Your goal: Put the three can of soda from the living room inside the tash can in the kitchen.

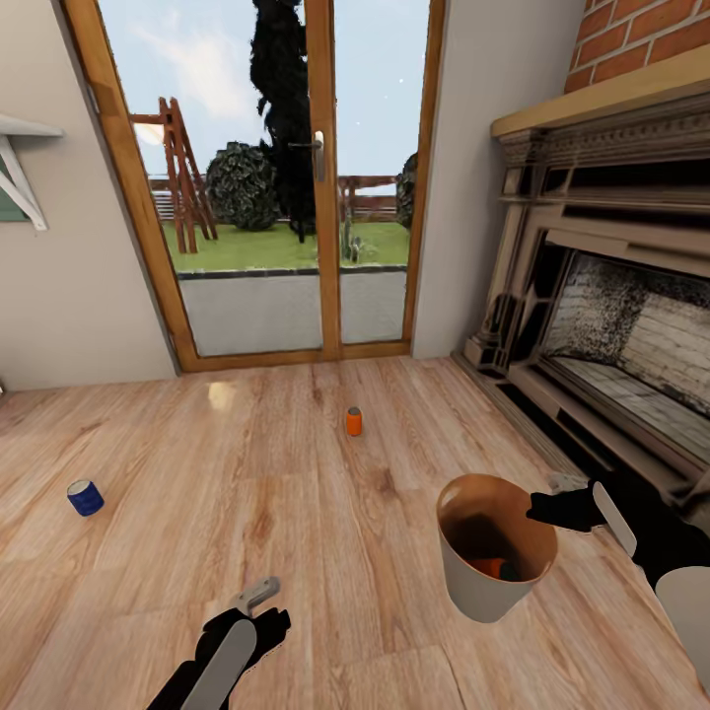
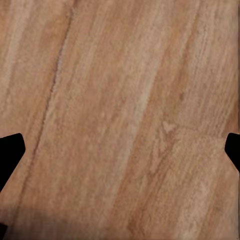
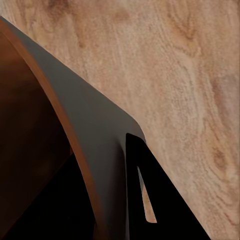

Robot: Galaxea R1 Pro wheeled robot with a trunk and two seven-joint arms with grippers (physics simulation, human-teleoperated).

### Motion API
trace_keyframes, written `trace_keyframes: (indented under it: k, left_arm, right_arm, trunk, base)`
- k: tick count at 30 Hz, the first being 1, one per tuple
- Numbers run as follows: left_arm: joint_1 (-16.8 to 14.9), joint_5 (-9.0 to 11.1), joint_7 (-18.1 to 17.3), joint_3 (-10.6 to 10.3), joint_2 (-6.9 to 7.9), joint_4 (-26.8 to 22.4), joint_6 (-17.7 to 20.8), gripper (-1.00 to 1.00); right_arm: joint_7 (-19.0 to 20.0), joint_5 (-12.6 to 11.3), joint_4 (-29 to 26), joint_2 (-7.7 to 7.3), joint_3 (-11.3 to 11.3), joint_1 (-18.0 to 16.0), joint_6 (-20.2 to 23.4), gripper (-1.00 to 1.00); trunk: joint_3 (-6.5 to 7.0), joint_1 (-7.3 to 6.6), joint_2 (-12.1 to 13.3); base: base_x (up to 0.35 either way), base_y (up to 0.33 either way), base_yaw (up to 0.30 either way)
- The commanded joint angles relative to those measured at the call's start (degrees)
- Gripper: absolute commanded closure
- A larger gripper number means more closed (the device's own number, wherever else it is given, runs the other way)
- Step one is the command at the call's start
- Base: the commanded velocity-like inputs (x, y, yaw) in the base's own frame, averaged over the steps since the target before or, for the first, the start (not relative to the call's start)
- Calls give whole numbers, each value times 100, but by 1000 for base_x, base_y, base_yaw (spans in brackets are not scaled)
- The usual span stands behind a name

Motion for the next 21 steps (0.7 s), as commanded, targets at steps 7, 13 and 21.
trace_keyframes:
  k: [7, 13, 21]
  left_arm:
    - [-9, -7, -6, -4, -5, 23, 1, -100]
    - [-11, -6, -7, -5, -4, 27, 3, -100]
    - [-12, -4, -7, -5, -4, 28, 0, -100]
  right_arm:
    - [28, -153, -3, 1, -7, -3, 26, 100]
    - [28, -152, -4, 1, -8, -3, 39, 100]
    - [28, -160, -4, 1, 5, -3, 52, 100]
  trunk:
    - [1, -1, 0]
    - [1, -1, 0]
    - [1, -1, 0]
  base:
    - [346, 0, 0]
    - [346, 0, 0]
    - [346, 0, -2]
